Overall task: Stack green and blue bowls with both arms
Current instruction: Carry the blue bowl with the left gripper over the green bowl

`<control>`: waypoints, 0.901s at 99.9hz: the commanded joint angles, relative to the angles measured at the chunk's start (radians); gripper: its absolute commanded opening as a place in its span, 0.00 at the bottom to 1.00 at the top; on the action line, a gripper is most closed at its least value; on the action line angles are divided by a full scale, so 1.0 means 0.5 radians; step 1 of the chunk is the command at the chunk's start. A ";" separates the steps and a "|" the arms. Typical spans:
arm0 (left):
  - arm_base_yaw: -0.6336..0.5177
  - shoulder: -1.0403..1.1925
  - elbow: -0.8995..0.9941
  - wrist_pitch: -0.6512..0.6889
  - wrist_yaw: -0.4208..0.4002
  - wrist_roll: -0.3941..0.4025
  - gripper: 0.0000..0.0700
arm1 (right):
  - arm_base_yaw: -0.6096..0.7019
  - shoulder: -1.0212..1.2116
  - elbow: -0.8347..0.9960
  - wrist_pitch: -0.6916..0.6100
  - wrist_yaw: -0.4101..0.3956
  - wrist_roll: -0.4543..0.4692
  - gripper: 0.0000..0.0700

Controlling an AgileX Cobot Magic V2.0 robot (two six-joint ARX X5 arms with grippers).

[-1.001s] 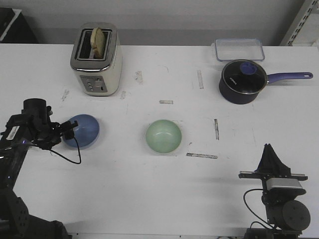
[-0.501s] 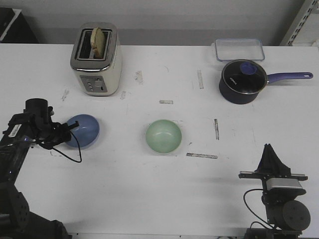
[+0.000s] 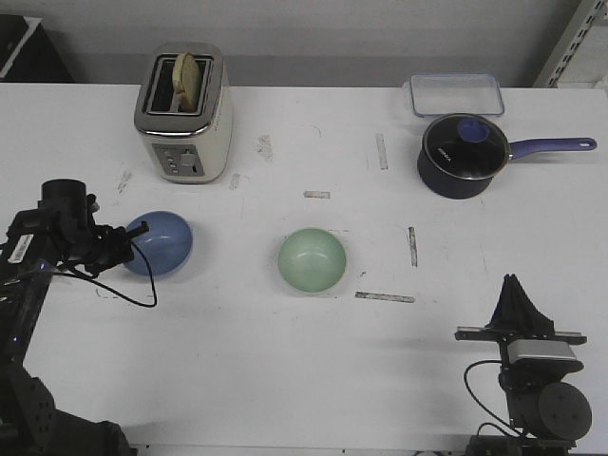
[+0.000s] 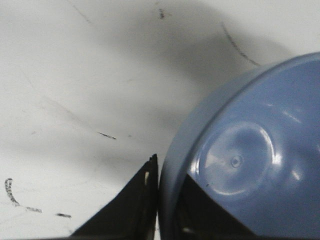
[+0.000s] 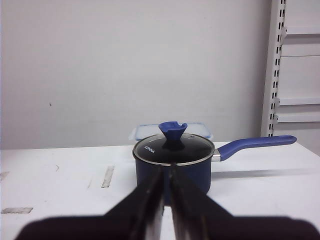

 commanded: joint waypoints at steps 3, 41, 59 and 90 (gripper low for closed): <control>-0.073 0.005 0.132 -0.095 0.021 -0.018 0.00 | 0.001 -0.005 0.013 0.023 -0.005 0.020 0.02; -0.725 0.005 0.443 -0.081 0.024 -0.159 0.00 | 0.001 -0.005 0.013 0.025 -0.005 0.020 0.02; -1.083 0.024 0.443 0.107 0.024 -0.175 0.00 | 0.001 -0.005 0.013 0.025 -0.005 0.020 0.02; -1.414 0.134 0.443 0.333 0.024 -0.336 0.00 | 0.001 -0.005 0.013 0.025 -0.005 0.020 0.02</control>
